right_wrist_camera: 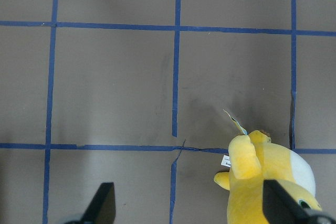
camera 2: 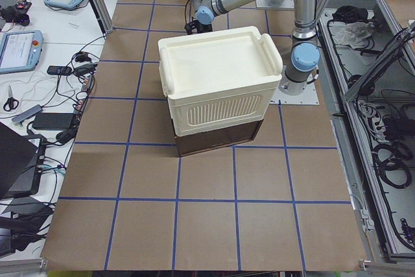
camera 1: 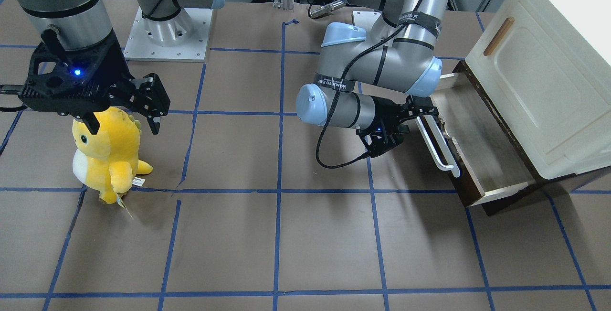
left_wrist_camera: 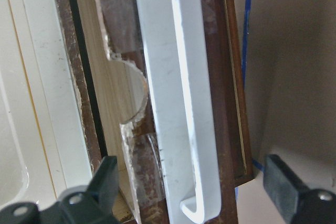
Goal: Pull drawer sideways
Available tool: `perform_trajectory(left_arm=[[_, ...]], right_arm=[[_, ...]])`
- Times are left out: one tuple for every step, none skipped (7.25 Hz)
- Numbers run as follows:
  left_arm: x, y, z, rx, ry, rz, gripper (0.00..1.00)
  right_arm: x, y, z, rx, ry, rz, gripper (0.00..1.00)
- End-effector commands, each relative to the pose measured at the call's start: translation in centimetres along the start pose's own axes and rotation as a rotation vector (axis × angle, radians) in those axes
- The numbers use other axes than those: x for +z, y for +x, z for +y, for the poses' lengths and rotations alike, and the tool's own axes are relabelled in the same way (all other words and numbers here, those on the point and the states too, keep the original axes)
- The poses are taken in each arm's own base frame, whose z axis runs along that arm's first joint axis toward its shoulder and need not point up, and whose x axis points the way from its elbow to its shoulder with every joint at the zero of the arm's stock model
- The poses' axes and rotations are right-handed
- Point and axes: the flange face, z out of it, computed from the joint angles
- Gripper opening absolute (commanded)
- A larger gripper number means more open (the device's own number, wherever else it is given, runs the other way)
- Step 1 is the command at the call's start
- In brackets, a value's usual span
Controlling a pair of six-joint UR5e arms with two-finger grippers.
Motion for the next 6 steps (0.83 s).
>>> perform_trajectory(left_arm=[[-6.7,-17.2,-2.4,-0.04,-0.04,0.438,1.0],[-5.5,-21.0,-2.6,-0.127,-0.104,0.583,1.0],[-3.7,-24.5,-3.0,-0.202,-0.16,0.701,1.0],[-1.9,-26.7,-3.0,-0.248,-0.204,0.784,1.0],[-0.6,-28.2,-2.8,-0.254,-0.219,0.858,1.0],[0.3,-29.7,-2.6,-0.198,-0.182,0.908,1.0]], right_arm=[[0.0,0.0,0.0,0.0,0.0,0.0,1.0],[0.0,0.0,0.0,0.0,0.0,0.0,1.0],[0.0,0.0,0.0,0.0,0.0,0.0,1.0],[0.0,0.0,0.0,0.0,0.0,0.0,1.0],[0.0,0.0,0.0,0.0,0.0,0.0,1.0],[0.0,0.0,0.0,0.0,0.0,0.0,1.0]])
